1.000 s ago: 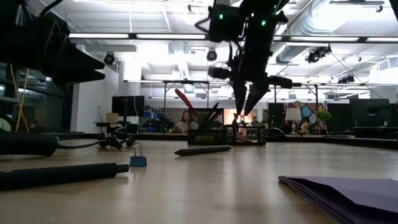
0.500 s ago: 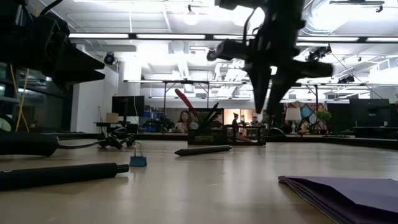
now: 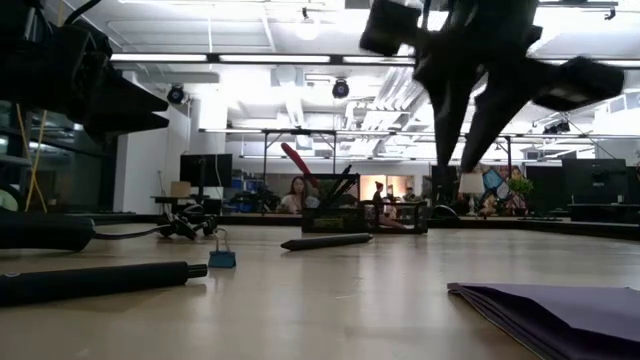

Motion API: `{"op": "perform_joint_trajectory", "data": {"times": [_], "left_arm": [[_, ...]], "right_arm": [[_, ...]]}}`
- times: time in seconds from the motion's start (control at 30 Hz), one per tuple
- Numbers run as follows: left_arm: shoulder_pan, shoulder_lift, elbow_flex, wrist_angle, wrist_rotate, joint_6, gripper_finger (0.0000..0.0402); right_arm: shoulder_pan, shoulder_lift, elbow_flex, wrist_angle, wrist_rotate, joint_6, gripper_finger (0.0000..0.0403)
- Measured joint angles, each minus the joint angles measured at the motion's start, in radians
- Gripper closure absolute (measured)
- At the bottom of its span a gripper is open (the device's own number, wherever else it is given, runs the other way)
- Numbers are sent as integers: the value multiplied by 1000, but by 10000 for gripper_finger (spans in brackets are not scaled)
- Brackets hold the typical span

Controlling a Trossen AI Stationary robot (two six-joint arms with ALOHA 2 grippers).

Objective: Pick and place office supplies into organizer
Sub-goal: Put the purple sticky note pad into the mesh desk organizer

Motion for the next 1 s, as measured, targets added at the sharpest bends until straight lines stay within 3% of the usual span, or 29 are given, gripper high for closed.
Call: {"op": "perform_joint_trajectory", "data": {"times": [0.43, 0.77, 1.0], "left_arm": [[0, 0, 0, 0, 0, 0, 169], [0, 0, 0, 0, 0, 0, 169], [0, 0, 0, 0, 0, 0, 169]], "right_arm": [[146, 6, 0, 109, -68, 11, 336], [198, 29, 0, 213, -29, 319, 336], [181, 112, 0, 360, -181, 322, 336]]}}
